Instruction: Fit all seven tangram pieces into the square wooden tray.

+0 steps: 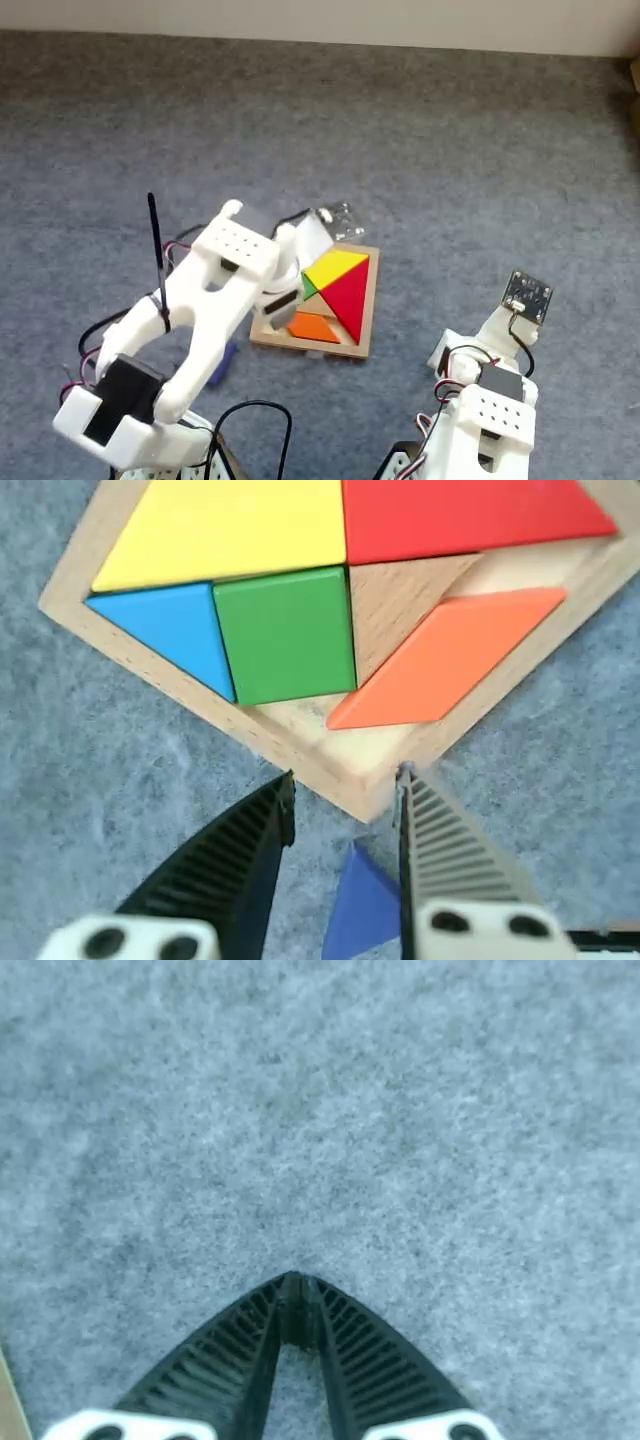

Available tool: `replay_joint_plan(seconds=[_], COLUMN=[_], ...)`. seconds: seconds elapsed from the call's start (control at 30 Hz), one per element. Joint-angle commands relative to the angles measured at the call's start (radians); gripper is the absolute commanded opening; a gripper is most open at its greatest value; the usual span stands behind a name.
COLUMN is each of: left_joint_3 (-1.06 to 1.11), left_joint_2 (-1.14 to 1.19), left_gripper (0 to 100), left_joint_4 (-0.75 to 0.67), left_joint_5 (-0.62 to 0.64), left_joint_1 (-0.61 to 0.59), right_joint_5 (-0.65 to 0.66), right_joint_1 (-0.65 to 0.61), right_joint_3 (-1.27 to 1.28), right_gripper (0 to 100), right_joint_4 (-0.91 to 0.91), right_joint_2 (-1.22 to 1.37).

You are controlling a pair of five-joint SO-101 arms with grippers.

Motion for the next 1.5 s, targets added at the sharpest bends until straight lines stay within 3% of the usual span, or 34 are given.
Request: replay_joint_plan(seconds=[0.0,0.3,0.7,0.87,1.07,1.27,1.47], left_joint_3=[0.050,-0.005,-0.065,-0.156,-0.148,0.038,0.294], left_joint_2=[-0.024,0.166,0.160,0.094,-0.140,-0.380,-0.512], left_gripper=[17,17,17,17,17,17,17], left_joint_4=[-0.098,-0.201,-0.183,-0.021,0.110,0.172,0.163], left_joint_5=[0.011,0.012,0.104,0.106,0.141,0.135,-0.025], left_joint_1=[0.018,0.027,0.199,0.153,0.079,0.001,-0.107], right_joint_5=[0.012,0.012,0.012,0.012,0.012,0.012,0.012], right_joint_1=[0.019,0.019,0.019,0.019,0.019,0.019,0.019], right_joint_3=[0.007,0.007,0.007,0.007,0.007,0.007,0.007], right_gripper=[0.6,0.6,0.6,0.6,0.6,0.6,0.6], right_joint_4=[-0.004,-0.004,-0.004,-0.004,-0.004,-0.004,-0.004], right_joint_2=[0.001,0.001,0.001,0.001,0.001,0.001,0.001])
